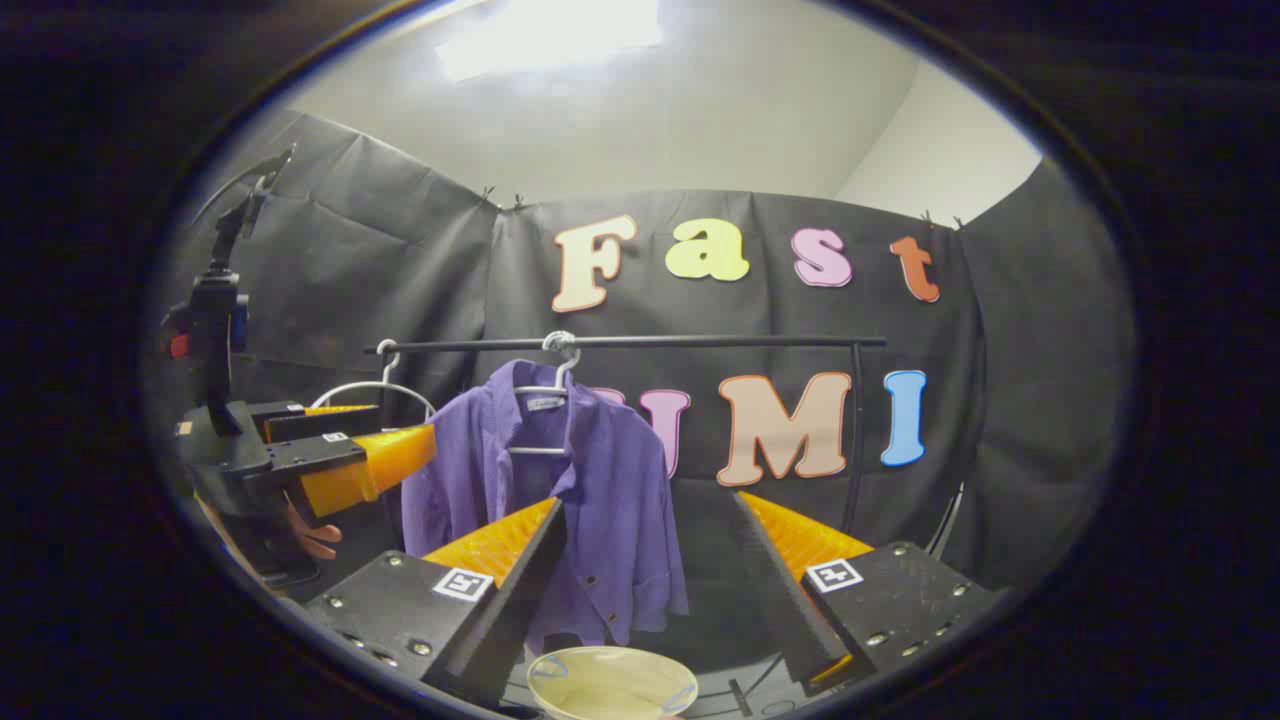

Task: Grasp the clothes on the hanger with both hands and then place them into the laundry hamper below.

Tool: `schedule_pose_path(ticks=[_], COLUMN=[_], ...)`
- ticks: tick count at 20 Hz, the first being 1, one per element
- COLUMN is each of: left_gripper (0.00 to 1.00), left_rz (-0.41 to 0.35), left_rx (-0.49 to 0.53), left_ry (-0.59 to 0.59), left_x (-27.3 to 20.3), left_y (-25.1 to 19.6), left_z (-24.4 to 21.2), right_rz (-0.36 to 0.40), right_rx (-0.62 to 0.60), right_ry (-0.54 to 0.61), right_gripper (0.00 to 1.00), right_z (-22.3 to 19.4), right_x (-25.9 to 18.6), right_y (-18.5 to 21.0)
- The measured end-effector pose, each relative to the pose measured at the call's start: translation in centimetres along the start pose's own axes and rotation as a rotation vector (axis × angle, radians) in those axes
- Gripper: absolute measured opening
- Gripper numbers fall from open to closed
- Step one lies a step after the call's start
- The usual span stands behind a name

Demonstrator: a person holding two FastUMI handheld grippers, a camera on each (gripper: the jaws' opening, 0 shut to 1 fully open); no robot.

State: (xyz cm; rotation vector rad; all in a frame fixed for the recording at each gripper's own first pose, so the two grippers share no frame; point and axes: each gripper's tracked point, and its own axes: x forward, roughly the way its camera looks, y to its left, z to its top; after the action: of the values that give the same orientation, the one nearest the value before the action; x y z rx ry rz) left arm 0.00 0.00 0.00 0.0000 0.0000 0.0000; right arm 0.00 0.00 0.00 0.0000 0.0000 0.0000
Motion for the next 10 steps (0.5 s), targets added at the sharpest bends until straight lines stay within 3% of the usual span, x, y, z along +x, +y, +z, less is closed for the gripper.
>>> schedule_pose_path(ticks=[2,4,10], left_gripper=[0.97,0.99,0.99], left_rz=[0.011,0.016,0.022], left_rx=[0.022,0.017,0.001], left_ry=[-0.016,-0.016,0.011], left_x=[-0.3,-0.3,-0.6], left_y=[0.1,0.4,0.9], left_z=[0.4,0.3,-0.7], right_rz=[0.038,0.044,0.054], right_rx=[0.033,0.057,0.066], right_ry=[0.026,0.029,-0.023], right_gripper=[1.0,0.96,1.0], right_z=[-0.7,-0.9,0.6], right_x=[-0.1,-0.1,0.4], right_y=[1.1,1.3,1.0])
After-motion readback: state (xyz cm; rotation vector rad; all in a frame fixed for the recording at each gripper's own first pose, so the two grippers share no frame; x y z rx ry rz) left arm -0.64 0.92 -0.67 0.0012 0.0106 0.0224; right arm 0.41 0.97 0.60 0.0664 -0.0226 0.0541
